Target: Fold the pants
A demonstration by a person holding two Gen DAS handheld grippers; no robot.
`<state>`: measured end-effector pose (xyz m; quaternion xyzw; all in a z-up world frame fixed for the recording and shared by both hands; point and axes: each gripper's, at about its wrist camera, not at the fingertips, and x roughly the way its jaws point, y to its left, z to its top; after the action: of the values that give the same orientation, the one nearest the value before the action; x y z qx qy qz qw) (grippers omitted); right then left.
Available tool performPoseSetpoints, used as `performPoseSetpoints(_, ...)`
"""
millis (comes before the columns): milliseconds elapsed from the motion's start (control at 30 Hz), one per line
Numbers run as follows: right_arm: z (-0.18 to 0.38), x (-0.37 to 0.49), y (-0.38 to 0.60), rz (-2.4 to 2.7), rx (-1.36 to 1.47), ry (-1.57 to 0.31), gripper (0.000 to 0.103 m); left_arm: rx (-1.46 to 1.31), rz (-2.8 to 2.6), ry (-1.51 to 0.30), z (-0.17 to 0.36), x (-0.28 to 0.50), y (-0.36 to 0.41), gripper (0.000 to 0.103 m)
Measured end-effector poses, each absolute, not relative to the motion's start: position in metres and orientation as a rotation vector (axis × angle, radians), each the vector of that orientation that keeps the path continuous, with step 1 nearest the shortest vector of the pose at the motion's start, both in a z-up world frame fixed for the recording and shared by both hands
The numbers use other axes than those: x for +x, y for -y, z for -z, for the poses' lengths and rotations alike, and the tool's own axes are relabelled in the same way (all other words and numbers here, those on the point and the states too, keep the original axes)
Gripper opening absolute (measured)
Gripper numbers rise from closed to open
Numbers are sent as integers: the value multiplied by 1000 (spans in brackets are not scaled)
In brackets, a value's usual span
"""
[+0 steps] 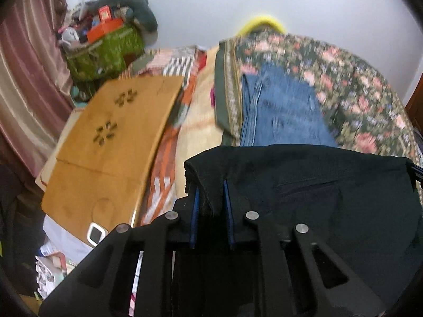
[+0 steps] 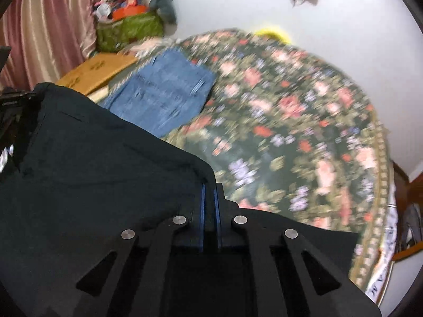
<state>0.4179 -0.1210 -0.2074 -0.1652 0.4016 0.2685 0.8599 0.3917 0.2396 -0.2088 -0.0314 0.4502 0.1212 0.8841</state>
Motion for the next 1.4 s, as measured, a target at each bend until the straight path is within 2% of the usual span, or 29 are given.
performPoseSetpoints(300,153,374,147,-550,-295,-759,5,-57,-218,-851,164,346,-223,17)
performPoseSetpoints(667,138,276,166,-599,-229,-737,5,-78,-215,-819,155,236,-219,16)
performPoseSetpoints(933,150,221,163,-656,-243,-779,5,-126,-232,-873,185,169,-232,13)
performPoseSetpoints(967,155,217,162,-660,-250,-787,5,-126,-240,-885,191,163,-232,7)
performPoseSetpoints(1400,197,180,165,-640,-202,-883,6,-155,-280,-1072,267,122,-239,6)
